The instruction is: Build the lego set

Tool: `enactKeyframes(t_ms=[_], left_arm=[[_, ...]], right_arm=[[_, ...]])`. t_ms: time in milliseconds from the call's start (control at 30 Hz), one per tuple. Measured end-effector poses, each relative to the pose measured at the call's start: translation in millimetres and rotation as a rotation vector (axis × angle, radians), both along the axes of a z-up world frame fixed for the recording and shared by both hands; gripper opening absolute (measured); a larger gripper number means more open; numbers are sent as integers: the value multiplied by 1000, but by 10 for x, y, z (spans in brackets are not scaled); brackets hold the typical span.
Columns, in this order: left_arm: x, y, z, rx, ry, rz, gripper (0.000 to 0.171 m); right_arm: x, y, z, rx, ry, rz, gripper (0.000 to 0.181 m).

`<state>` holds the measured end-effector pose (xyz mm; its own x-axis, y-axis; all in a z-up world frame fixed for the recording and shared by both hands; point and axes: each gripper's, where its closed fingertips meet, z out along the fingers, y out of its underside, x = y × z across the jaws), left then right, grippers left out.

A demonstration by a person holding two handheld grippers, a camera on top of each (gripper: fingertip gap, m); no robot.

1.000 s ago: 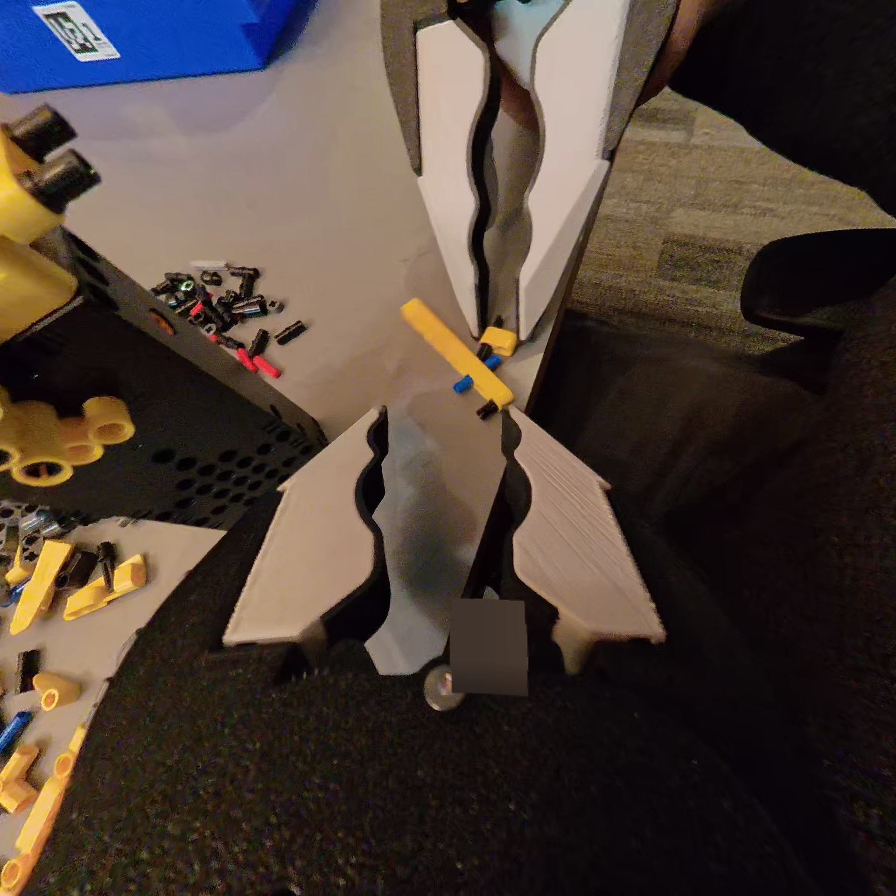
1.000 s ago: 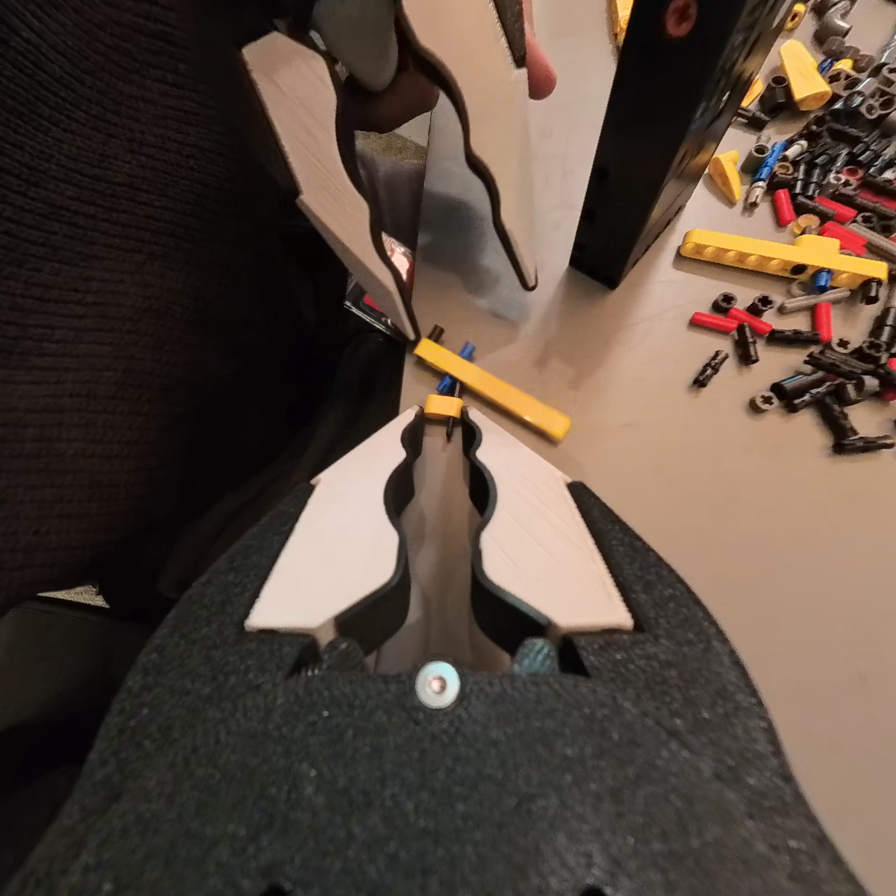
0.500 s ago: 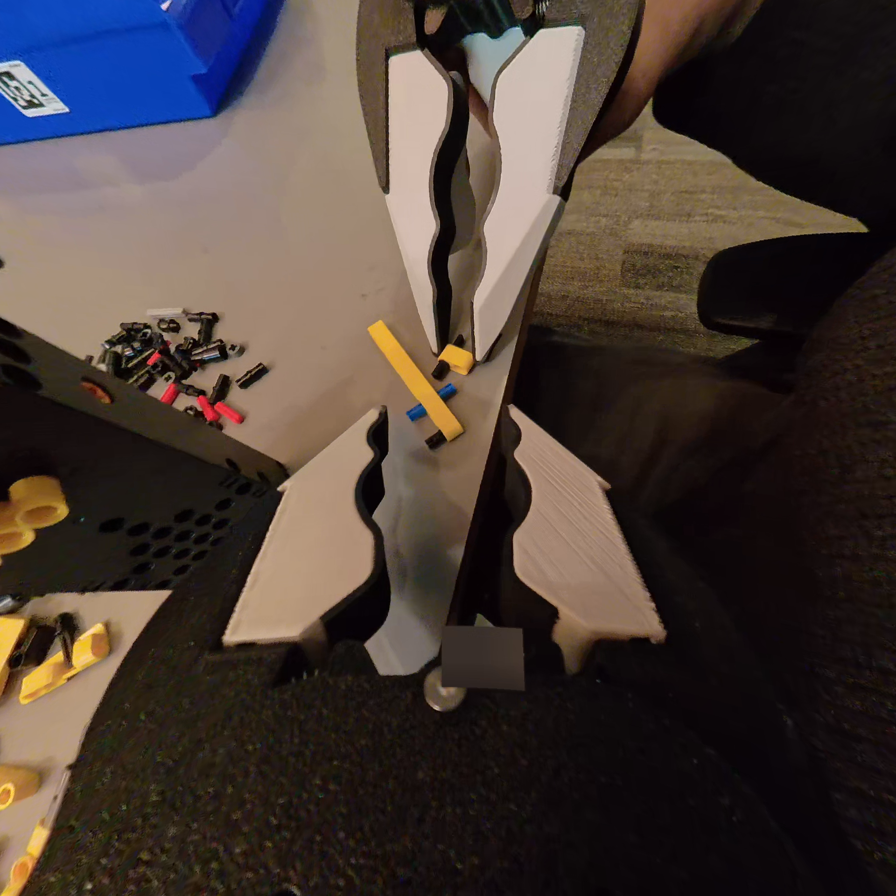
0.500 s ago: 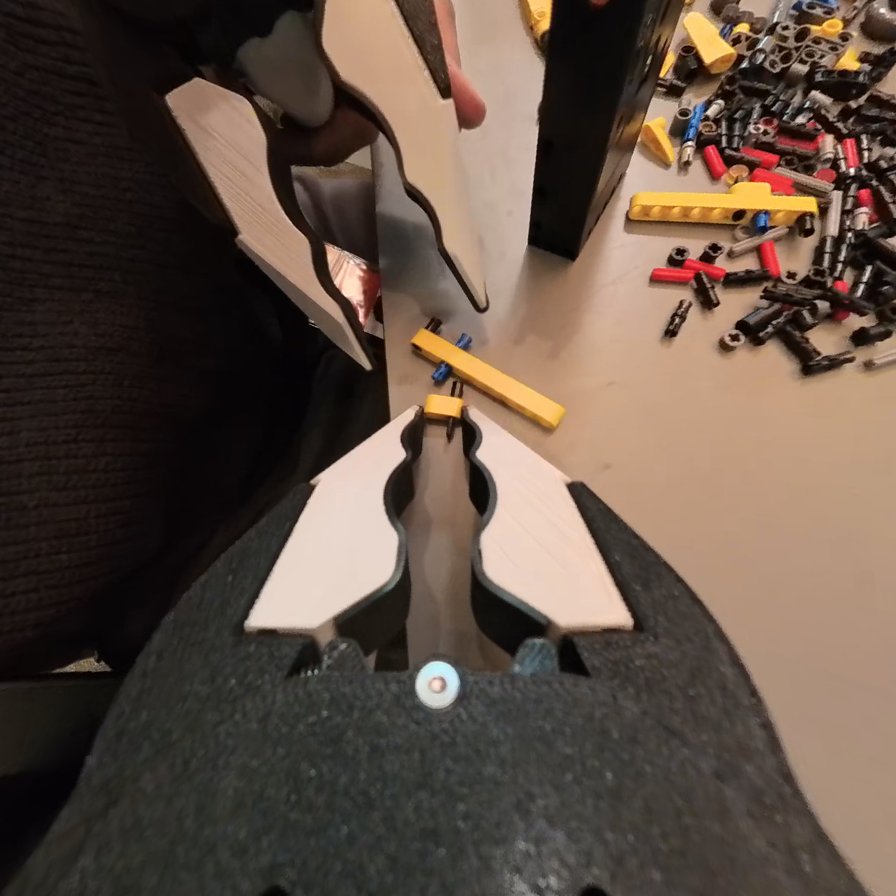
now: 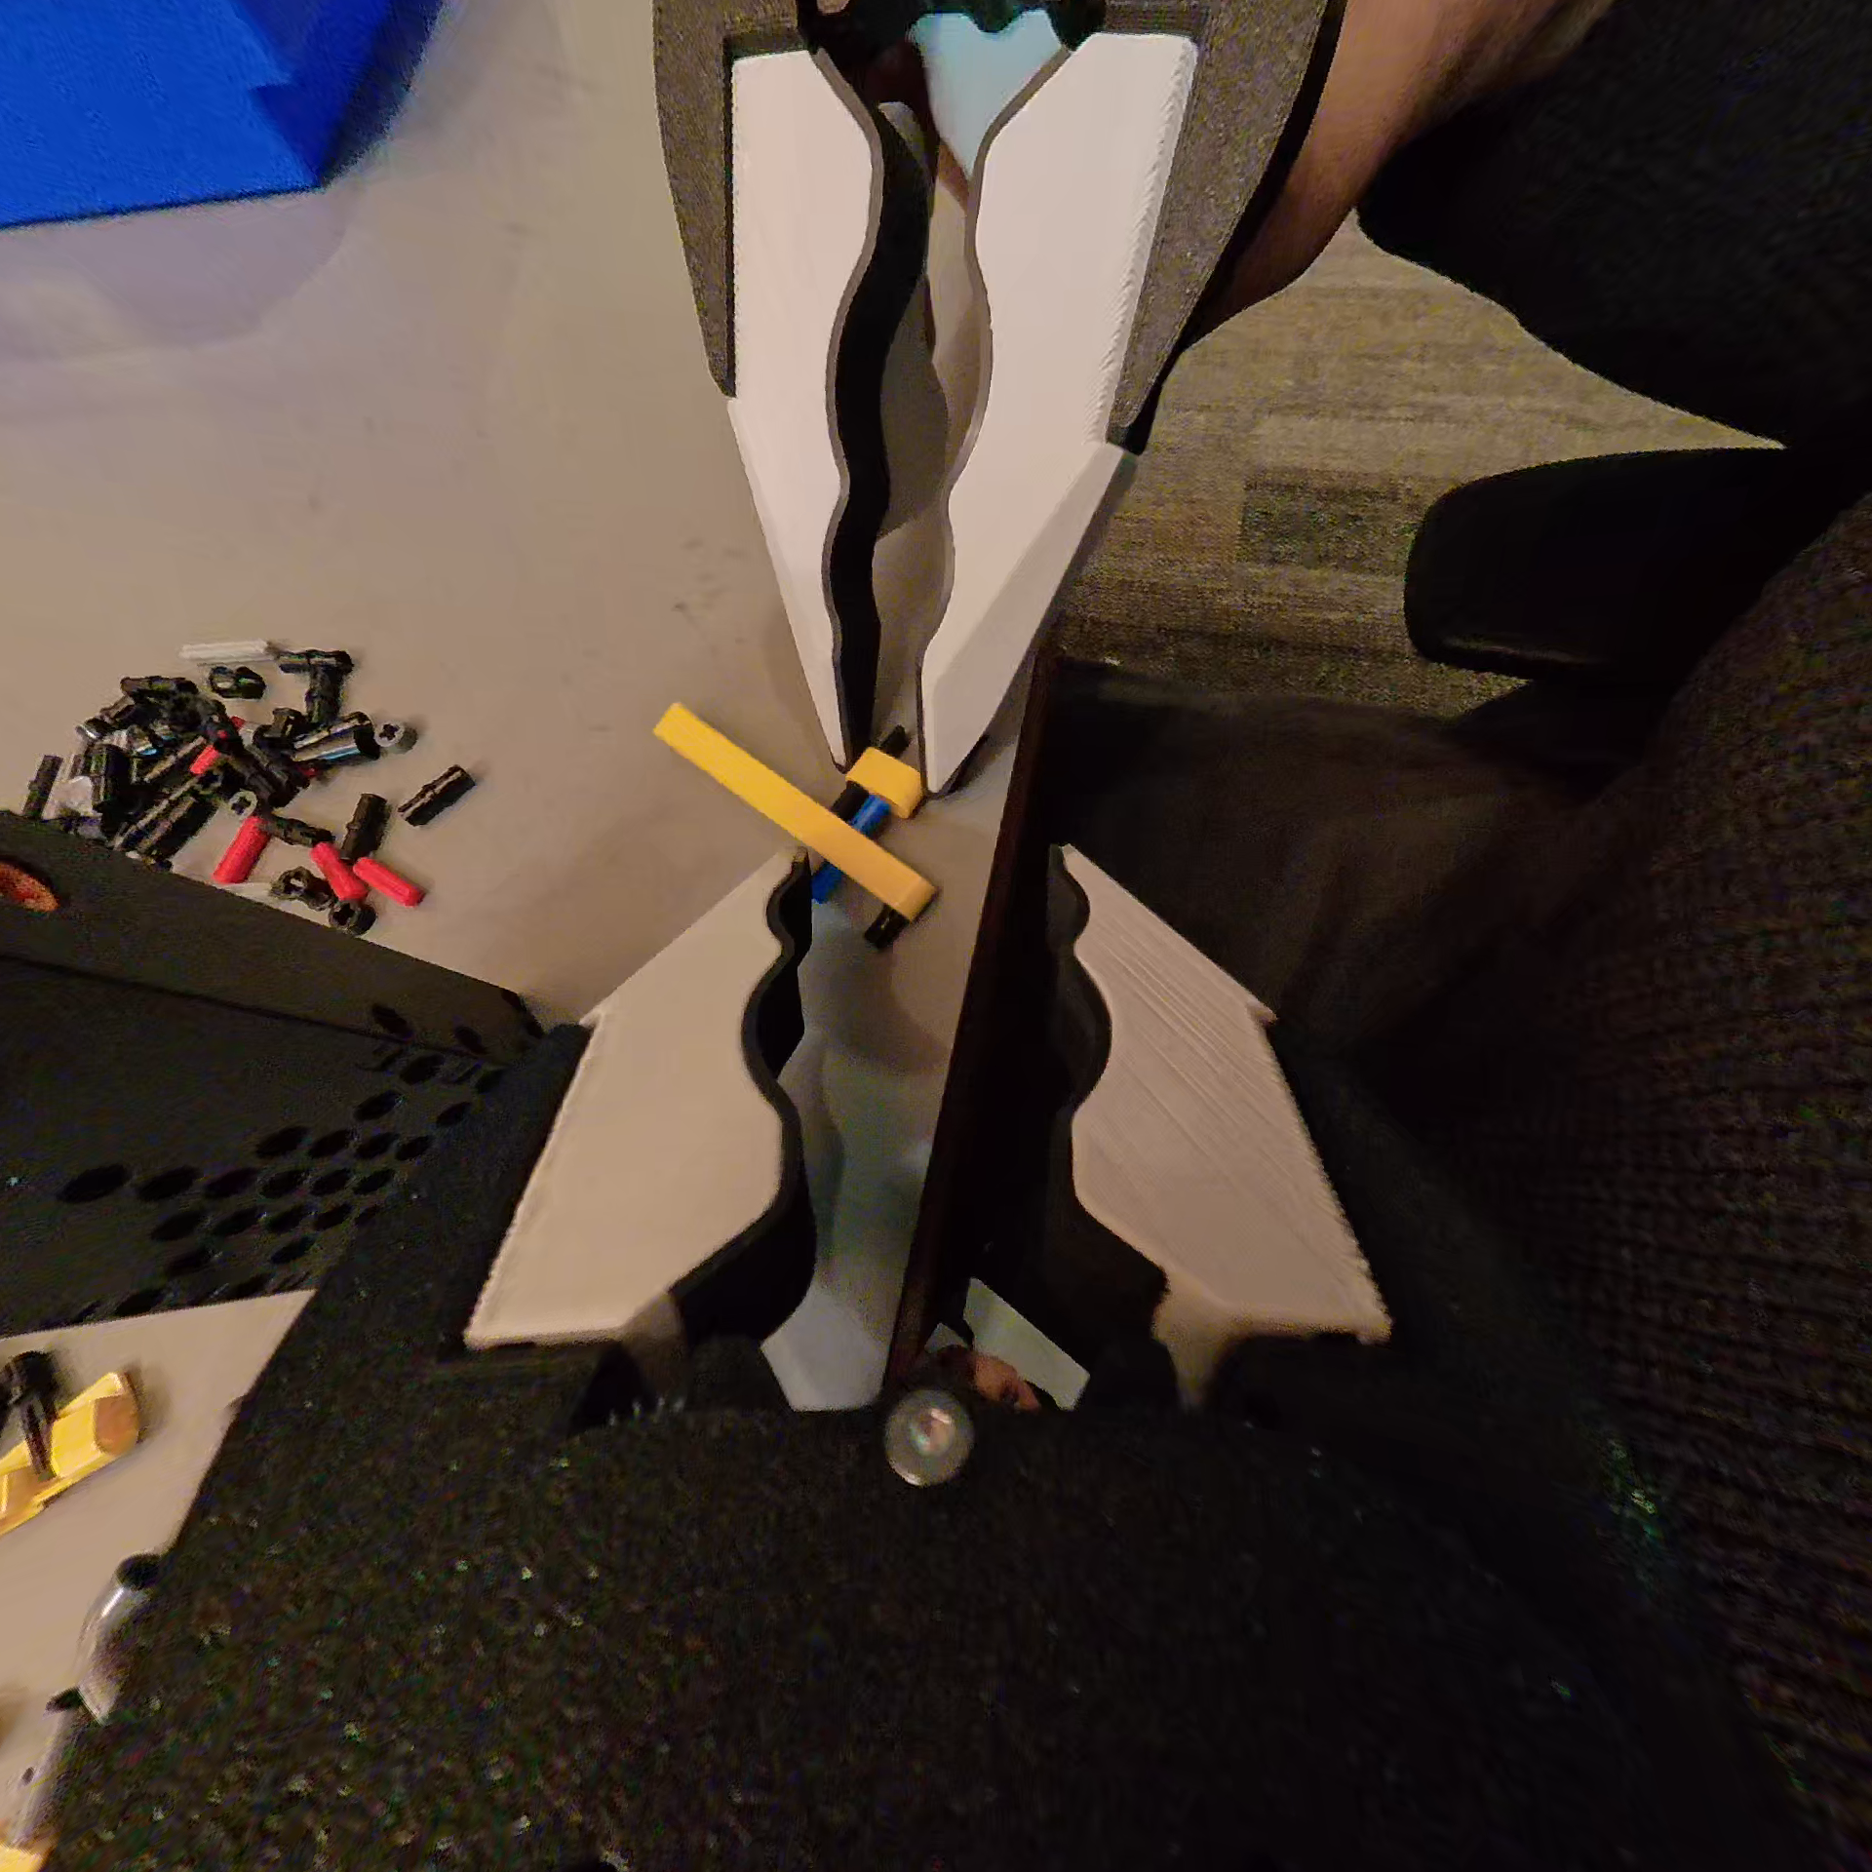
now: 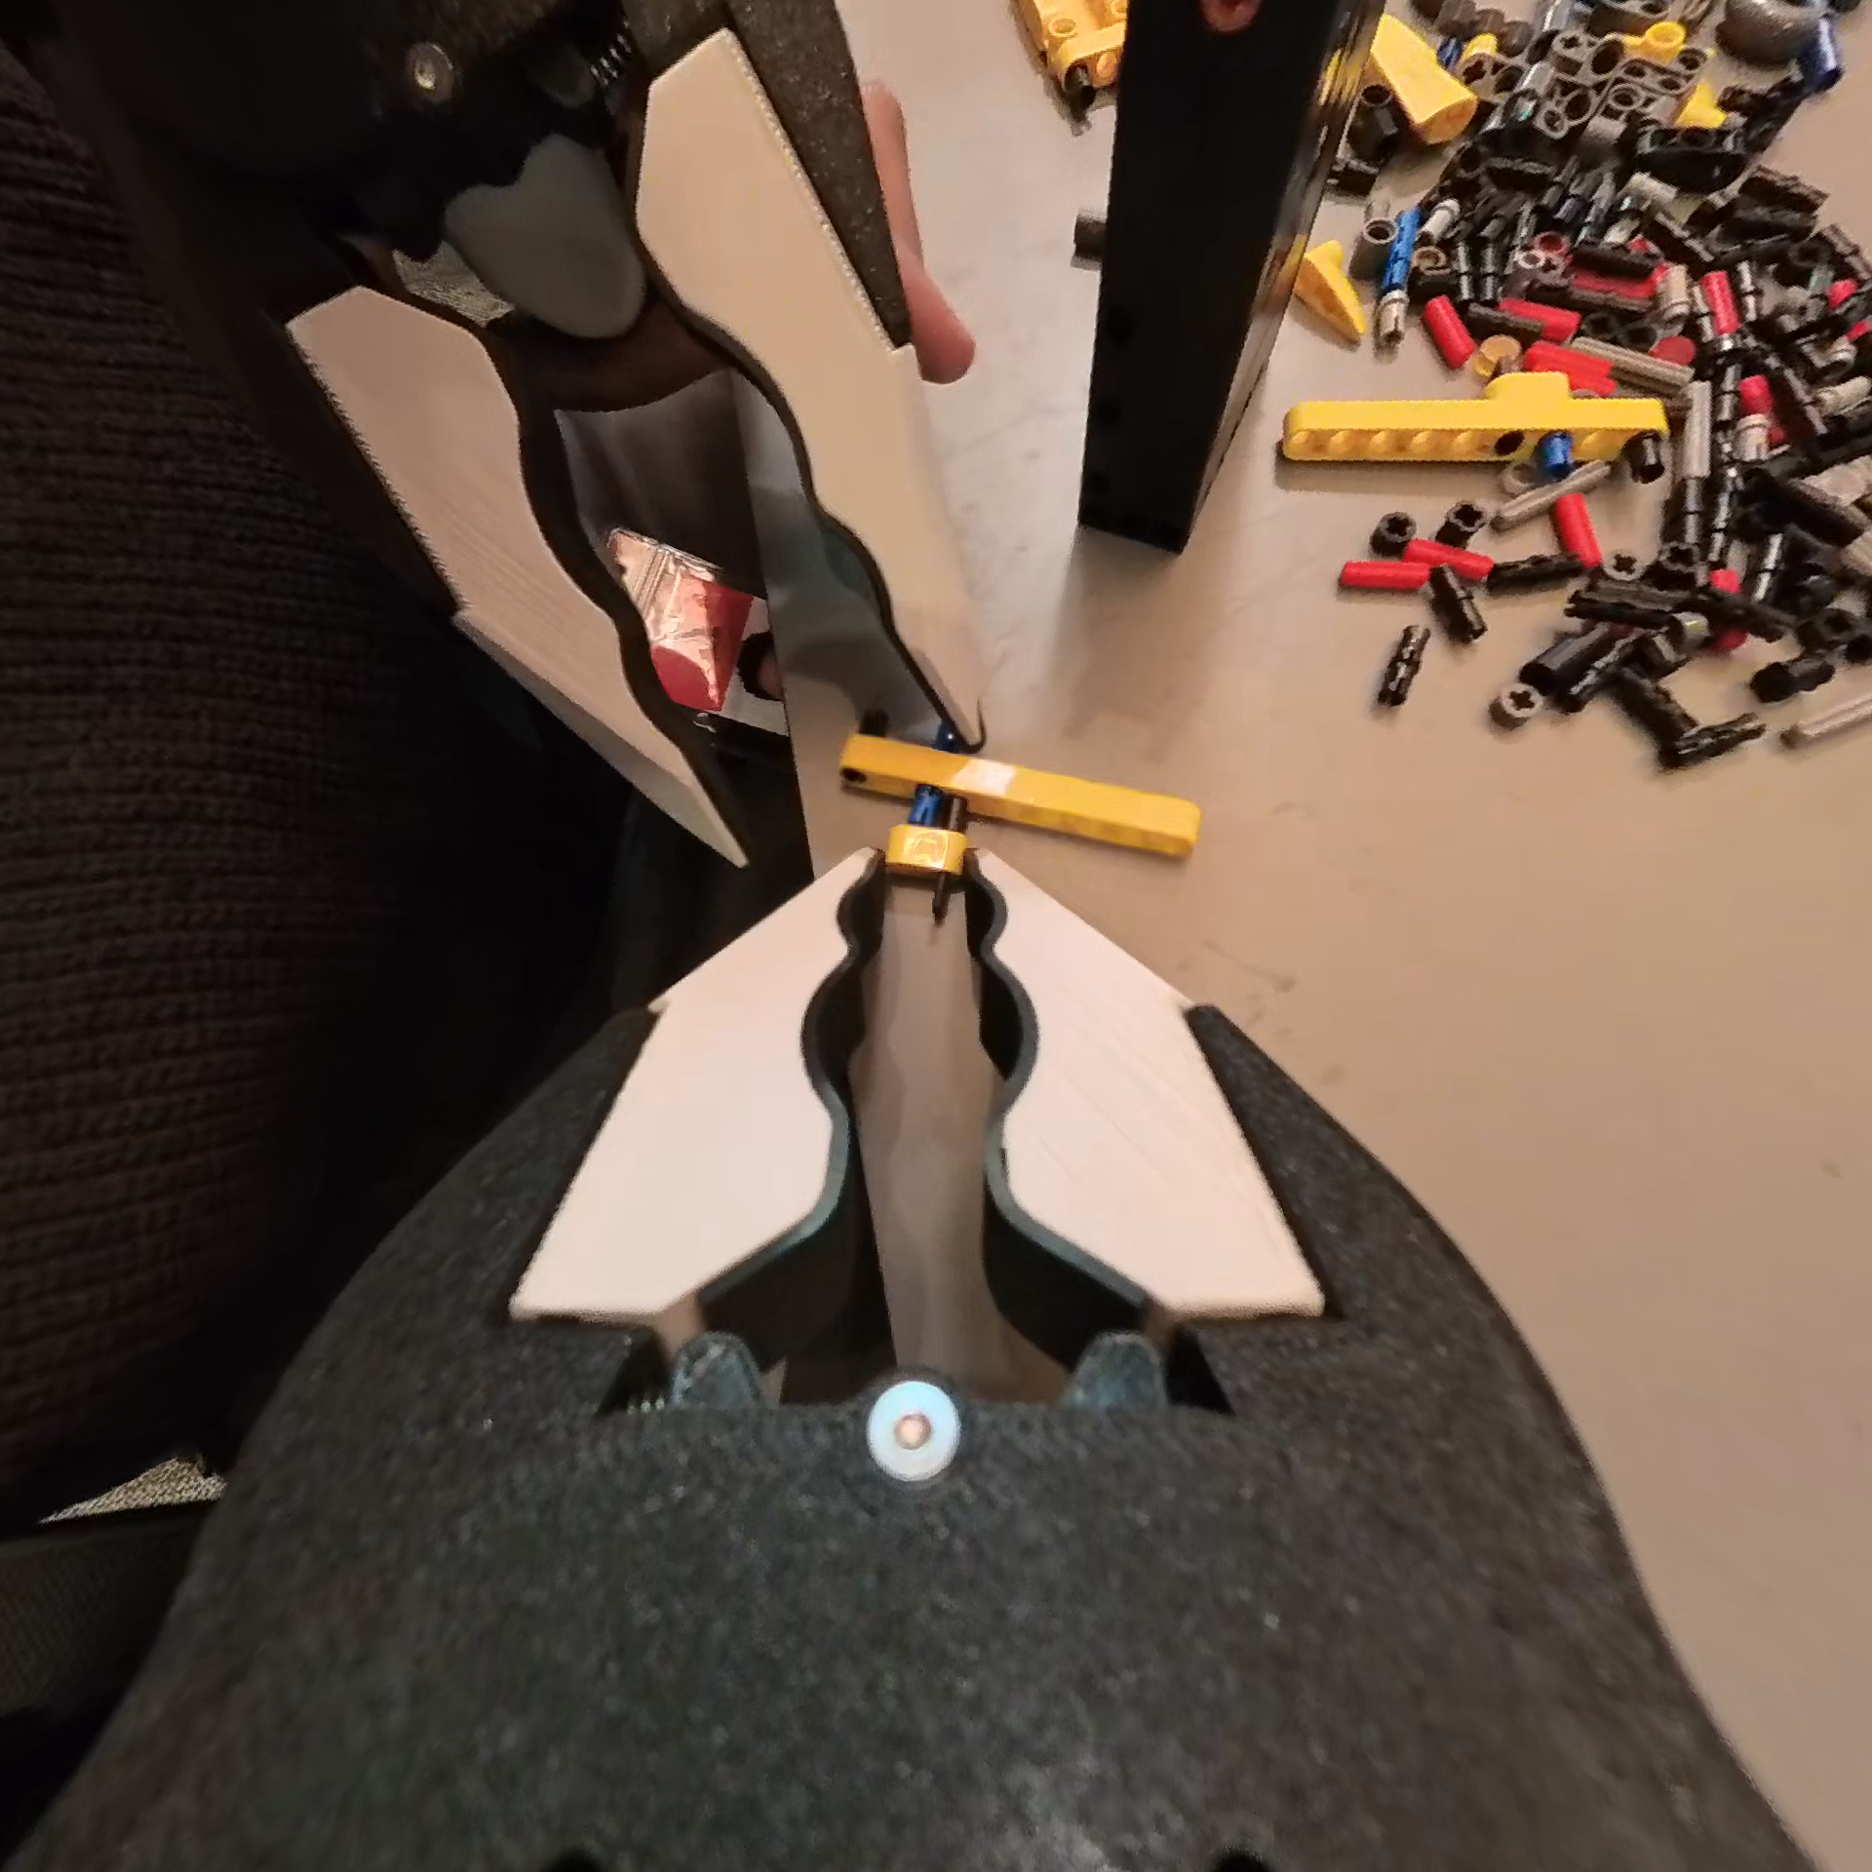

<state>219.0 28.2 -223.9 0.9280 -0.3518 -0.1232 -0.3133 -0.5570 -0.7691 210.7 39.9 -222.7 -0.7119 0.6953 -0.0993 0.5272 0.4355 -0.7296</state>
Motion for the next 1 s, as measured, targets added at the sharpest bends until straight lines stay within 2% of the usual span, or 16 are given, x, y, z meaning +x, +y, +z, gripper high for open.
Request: enactKeyframes(t_ms=[533,800,900,1000], left_arm=[[-93,39,34,-5,-19,24,44],[-57,37,22,-6,-11,10,35],[-103,45,27,-1,-2,32,23],[-106,45,27,-1,-5,34,23]], right_arm=[[-22,2,-4,30,16,-10,15],[-26,0,-4,26,16,-18,15],[-28,-1,-4,20,18,-25,15],[-30,-3,-4,23,25,-36,15]])
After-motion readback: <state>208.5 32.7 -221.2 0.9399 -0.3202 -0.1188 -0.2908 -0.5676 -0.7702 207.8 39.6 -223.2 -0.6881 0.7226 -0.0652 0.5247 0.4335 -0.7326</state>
